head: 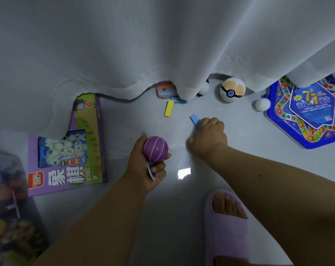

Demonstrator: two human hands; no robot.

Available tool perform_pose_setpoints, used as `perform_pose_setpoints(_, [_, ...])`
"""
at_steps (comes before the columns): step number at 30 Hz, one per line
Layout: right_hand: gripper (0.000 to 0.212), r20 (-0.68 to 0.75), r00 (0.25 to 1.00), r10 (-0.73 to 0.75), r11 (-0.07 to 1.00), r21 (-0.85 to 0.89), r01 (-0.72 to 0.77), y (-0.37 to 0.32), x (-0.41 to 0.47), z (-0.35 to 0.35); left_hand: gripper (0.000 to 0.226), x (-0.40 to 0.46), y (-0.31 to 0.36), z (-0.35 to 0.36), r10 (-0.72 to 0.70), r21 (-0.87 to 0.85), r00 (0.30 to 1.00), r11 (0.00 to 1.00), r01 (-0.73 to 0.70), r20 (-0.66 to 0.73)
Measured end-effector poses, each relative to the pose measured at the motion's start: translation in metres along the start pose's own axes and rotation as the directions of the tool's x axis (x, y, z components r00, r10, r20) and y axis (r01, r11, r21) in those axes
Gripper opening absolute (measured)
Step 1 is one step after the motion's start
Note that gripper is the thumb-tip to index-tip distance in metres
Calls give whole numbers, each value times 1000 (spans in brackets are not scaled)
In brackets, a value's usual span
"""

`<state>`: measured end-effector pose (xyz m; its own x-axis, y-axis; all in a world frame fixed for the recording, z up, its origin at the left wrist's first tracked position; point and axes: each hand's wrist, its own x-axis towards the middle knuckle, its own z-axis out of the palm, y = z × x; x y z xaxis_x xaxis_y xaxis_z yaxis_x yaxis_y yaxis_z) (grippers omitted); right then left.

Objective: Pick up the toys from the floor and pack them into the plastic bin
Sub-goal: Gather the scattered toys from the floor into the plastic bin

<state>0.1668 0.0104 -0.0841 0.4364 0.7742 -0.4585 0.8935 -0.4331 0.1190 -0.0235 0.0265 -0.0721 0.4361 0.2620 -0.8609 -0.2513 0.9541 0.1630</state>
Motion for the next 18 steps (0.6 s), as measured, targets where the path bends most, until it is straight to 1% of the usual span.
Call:
perform_pose_setpoints(2, [52,-4,1000,-29,996,-83,28,-3,-6,4,73,-1,-2,-2,0,-3,1000,1000,0,-4])
perform_pose_setpoints(3, [47,0,999,-41,995,-86,41,-3,-7,6,72,-1,-2,-3,-1,-7,1000,1000,1,-6])
perform_pose_setpoints(4, [44,-7,999,-38,998,-47,37,-1,-6,9,72,-1,-3,-4,-3,-11,1000,1000,3,-7])
perform_pose_setpoints(6, [42,-10,1000,-16,995,101,17,3,-5,12,72,-1,-3,-7,-5,-18,1000,1000,5,-8])
perform_pose_setpoints(8, [40,-27,999,-29,980,197,34,7,-4,16,72,-1,-3,-10,-3,-23,1000,1000,3,-9])
perform_pose_setpoints(11, [41,-41,998,-54,965,255,63,13,-2,19,72,1,-4,-13,-3,-30,1000,1000,3,-2])
perform_pose_setpoints(14, [38,-70,997,-38,970,237,53,11,1,21,72,3,-4,-15,2,-30,1000,1000,-2,-1])
perform_pose_setpoints(16, [36,-88,996,5,970,244,17,9,3,22,72,5,-5,-16,2,-32,1000,999,-2,0])
perform_pose_setpoints(18, [37,-106,991,75,943,332,-36,9,6,18,72,6,-5,-17,1,-37,1000,999,-1,0])
